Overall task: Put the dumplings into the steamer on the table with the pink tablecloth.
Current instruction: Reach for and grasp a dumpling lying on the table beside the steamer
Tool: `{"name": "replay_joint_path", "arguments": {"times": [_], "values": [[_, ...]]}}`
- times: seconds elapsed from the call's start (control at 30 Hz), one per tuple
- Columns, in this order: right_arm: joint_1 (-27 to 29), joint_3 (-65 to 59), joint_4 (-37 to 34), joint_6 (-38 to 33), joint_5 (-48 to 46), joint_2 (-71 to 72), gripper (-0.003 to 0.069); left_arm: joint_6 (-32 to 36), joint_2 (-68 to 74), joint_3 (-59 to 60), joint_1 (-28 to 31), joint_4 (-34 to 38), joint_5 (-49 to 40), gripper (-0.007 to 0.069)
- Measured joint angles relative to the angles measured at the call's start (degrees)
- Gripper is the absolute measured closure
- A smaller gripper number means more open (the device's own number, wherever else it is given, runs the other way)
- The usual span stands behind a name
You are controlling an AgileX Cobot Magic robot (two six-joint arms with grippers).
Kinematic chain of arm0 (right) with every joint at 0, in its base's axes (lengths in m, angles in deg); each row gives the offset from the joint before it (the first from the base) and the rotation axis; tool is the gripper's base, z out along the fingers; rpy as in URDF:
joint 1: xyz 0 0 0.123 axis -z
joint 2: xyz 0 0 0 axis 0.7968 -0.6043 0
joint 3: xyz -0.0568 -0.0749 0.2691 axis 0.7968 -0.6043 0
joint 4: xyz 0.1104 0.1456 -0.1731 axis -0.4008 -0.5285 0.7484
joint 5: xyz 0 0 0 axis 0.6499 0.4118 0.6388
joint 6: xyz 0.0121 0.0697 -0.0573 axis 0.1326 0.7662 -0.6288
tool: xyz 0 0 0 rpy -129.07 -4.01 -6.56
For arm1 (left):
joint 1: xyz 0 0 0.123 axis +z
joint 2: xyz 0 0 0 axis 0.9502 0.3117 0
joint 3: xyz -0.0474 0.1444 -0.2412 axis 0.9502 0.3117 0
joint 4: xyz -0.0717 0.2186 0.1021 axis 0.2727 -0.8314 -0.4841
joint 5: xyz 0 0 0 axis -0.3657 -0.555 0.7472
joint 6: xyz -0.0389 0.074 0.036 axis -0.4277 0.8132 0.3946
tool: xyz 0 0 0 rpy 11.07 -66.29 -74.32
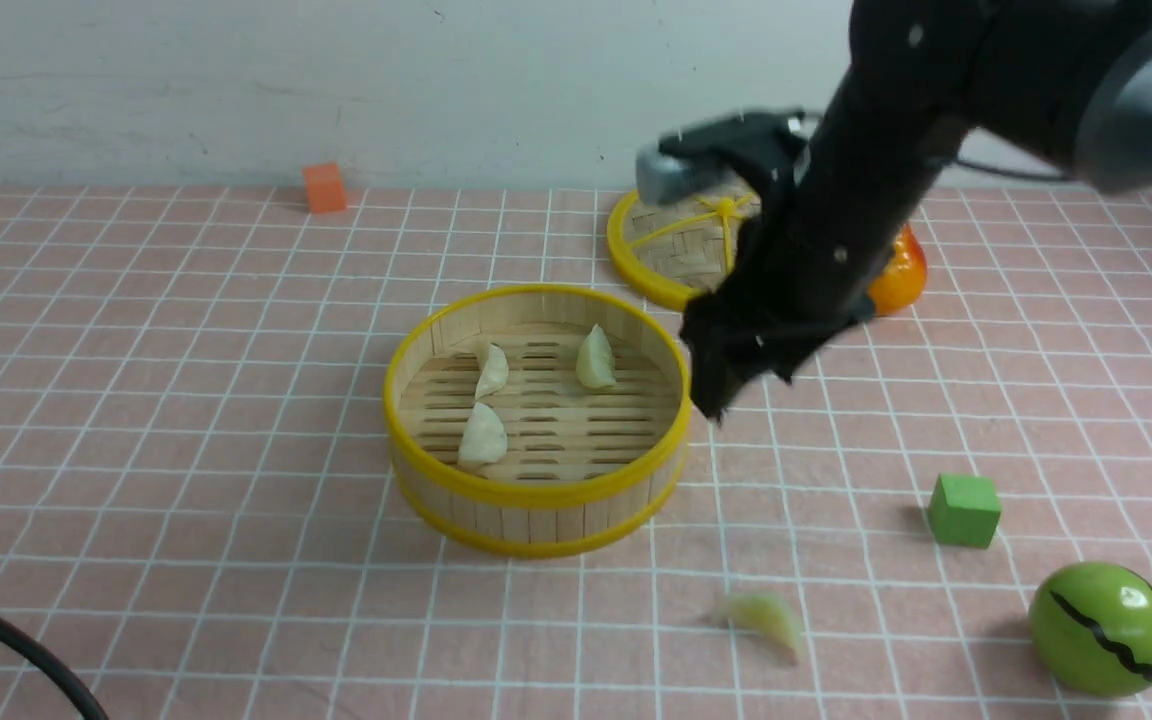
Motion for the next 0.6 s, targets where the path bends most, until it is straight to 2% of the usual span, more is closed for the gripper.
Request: {"name": "replay_joint_path", "arguments": {"times": [0.17, 0.33, 0.57, 0.6], "values": [[-0.4, -11.6, 1.3, 1.1, 1.6, -0.7, 0.0148, 0.0, 0.0, 0.0, 0.0, 0.9, 1.3, 0.0587], [-0.9, -19.1, -0.1, 1.3, 10.0, -0.7, 0.0197, 0.0, 0.0, 0.0, 0.0, 1.1, 2.4, 0.0587], [-2.5, -21.9, -1.0, -1.5, 13.6, -1.4, 0.0254, 0.0, 0.0, 0.0, 0.0, 1.1, 2.3, 0.0586], [-2.7, -21.9, -0.6, -2.2, 13.6, -2.0, 0.0280, 0.0, 0.0, 0.0, 0.0, 1.1, 2.1, 0.0586]]}}
